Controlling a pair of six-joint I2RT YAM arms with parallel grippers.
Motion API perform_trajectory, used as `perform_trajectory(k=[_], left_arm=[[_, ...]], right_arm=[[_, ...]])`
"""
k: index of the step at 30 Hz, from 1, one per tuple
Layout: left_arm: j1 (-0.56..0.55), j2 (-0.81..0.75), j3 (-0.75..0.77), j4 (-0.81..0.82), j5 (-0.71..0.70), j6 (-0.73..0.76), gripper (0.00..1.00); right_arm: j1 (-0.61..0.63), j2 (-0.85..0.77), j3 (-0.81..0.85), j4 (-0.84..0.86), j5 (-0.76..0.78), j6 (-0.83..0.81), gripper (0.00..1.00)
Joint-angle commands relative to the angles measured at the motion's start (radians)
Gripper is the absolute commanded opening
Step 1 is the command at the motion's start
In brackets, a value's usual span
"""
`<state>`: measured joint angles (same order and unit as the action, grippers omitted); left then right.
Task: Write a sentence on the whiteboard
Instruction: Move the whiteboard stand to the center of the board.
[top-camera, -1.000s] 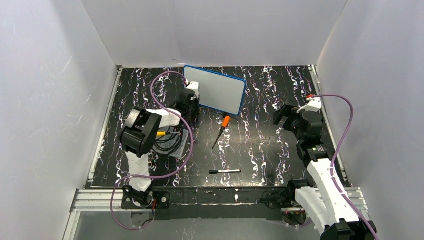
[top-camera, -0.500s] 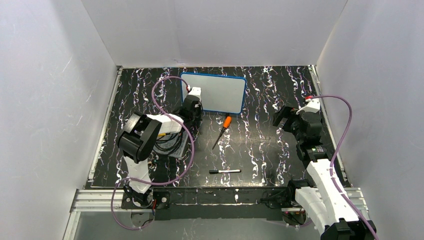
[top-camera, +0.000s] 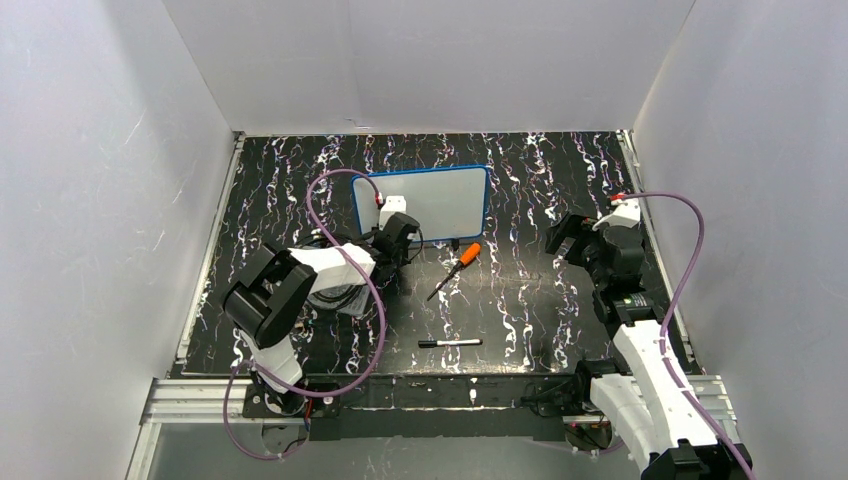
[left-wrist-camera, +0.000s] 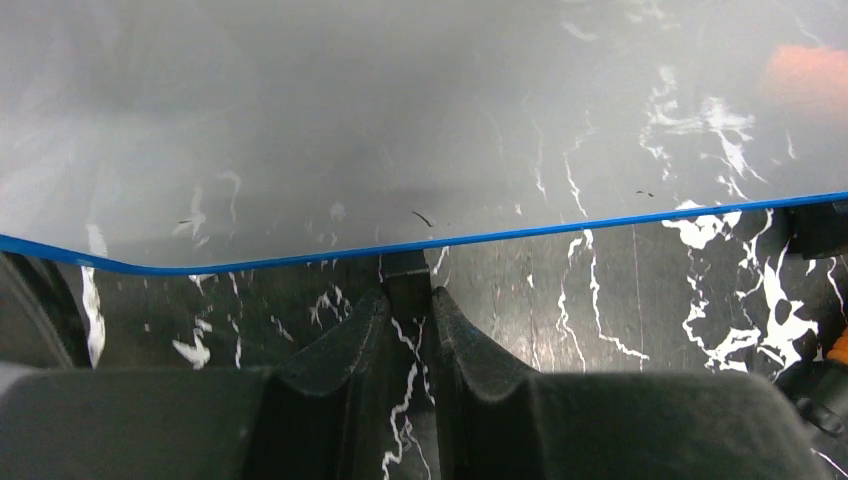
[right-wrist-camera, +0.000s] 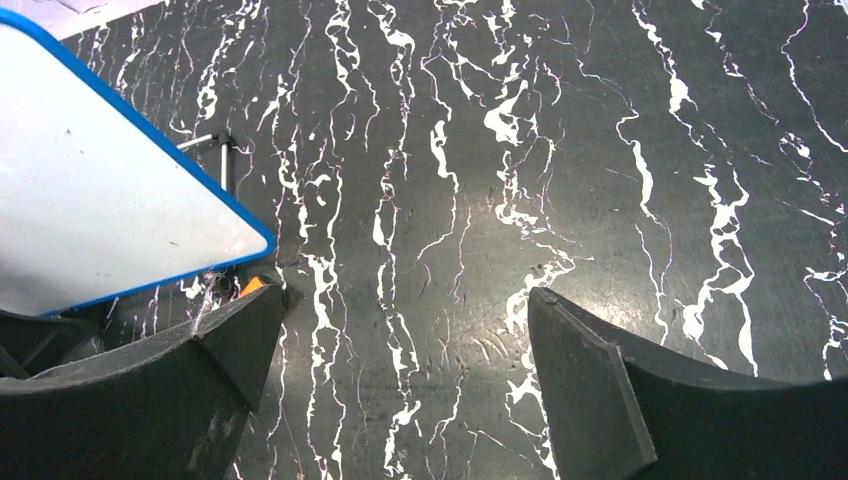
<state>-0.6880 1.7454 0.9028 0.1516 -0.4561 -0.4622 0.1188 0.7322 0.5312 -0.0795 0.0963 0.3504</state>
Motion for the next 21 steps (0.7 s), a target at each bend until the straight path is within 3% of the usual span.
perform_trajectory(k=[1, 21], left_arm=[[-0.047, -0.063, 0.01, -0.145, -0.102, -0.125, 0.0], [-0.216, -0.008, 0.073, -0.262, -0.133, -0.283, 0.0]], right_arm=[[-0.002, -0.032, -0.002, 0.026, -0.008, 0.005, 1.0], [-0.002, -0.08, 0.005, 0.0, -0.005, 0.001, 1.0]])
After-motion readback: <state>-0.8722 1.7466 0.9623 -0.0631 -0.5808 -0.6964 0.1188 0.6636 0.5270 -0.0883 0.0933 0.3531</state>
